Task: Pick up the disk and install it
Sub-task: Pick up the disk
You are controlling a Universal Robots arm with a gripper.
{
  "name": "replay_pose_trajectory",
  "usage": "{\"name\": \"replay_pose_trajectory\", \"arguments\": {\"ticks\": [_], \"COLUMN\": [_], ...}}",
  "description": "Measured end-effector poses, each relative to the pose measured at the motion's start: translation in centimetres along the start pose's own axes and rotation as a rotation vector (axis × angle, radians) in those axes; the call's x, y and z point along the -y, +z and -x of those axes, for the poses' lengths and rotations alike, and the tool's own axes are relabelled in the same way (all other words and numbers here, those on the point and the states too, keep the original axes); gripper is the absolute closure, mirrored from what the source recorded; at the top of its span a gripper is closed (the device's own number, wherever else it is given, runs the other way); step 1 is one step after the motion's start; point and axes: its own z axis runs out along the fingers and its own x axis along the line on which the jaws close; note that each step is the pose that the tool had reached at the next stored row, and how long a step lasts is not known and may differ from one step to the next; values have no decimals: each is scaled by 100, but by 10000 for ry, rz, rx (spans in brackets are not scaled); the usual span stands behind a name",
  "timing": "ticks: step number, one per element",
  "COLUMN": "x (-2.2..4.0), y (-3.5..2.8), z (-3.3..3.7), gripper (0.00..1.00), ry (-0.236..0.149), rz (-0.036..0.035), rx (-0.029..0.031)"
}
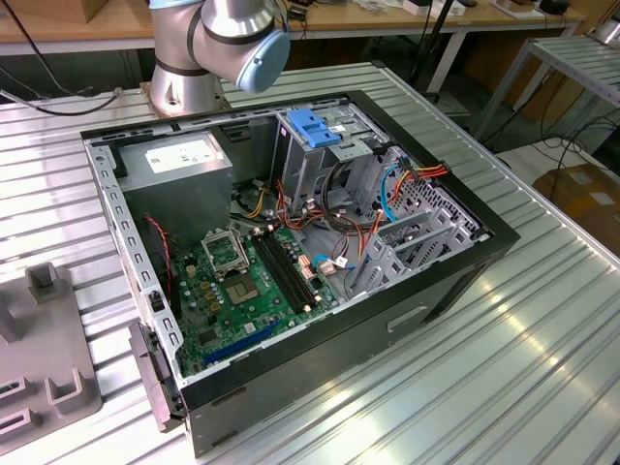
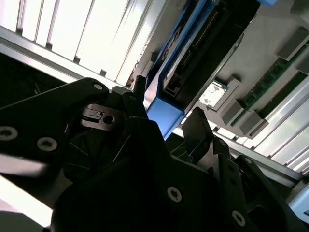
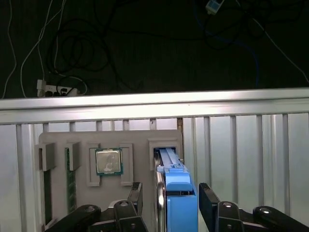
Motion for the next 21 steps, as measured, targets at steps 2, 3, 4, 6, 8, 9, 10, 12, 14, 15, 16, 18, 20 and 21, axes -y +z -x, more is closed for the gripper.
{"name": "replay_pose_trajectory", "arguments": {"ticks": [2,3,4,6,8,9,10,12,14,15,16,18,20,21], "x": [0,0,0,0,0,0,0,0,0,0,0,0,0,0], "y": [12,12,12,16,24,25,27,33,38,39,43,47,47,48], "z": [0,0,0,0,0,0,0,0,0,0,1,1,1,1], "gripper": [50,57,57,57,57,57,57,57,57,57,57,57,57,57], "ry": [0,0,0,0,0,0,0,0,0,0,0,0,0,1], "rz": [3,3,2,0,-2,1,2,0,0,1,0,0,1,1], "rx": [-2,-3,-5,-12,-16,-18,-18,-18,-18,-18,-17,-18,-18,-18]}}
